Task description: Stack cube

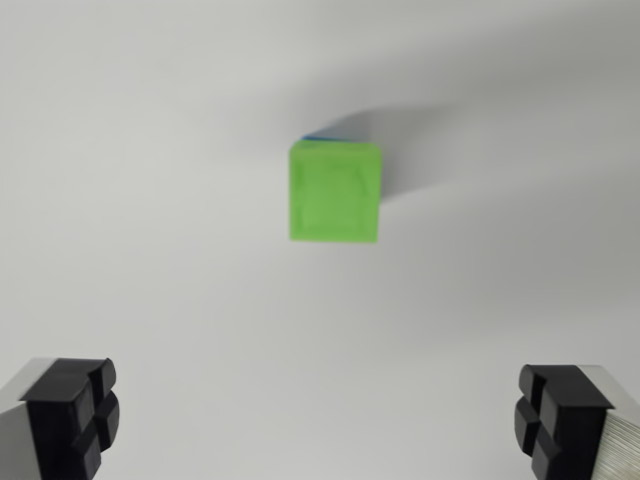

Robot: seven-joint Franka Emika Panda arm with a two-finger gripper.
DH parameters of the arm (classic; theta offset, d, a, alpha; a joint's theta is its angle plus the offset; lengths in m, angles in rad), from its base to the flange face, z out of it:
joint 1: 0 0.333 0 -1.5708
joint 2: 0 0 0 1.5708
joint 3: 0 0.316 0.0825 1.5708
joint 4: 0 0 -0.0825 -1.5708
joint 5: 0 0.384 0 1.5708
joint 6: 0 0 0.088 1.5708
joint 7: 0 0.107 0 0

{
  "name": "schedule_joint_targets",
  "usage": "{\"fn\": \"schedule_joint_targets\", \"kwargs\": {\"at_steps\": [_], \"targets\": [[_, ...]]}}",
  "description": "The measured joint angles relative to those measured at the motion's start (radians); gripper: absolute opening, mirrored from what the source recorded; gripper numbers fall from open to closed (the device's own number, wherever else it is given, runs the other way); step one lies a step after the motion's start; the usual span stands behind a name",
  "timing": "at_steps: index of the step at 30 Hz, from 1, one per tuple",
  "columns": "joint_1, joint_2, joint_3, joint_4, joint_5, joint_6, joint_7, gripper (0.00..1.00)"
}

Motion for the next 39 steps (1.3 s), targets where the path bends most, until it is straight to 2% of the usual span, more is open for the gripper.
{"fn": "schedule_joint_targets", "kwargs": {"at_steps": [10, 21, 39], "targets": [[0.0, -0.034, 0.0, 0.054, 0.0, -0.088, 0.0, 1.0], [0.0, -0.052, 0.0, 0.094, 0.0, -0.146, 0.0, 1.0], [0.0, -0.056, 0.0, 0.105, 0.0, -0.163, 0.0, 1.0]]}}
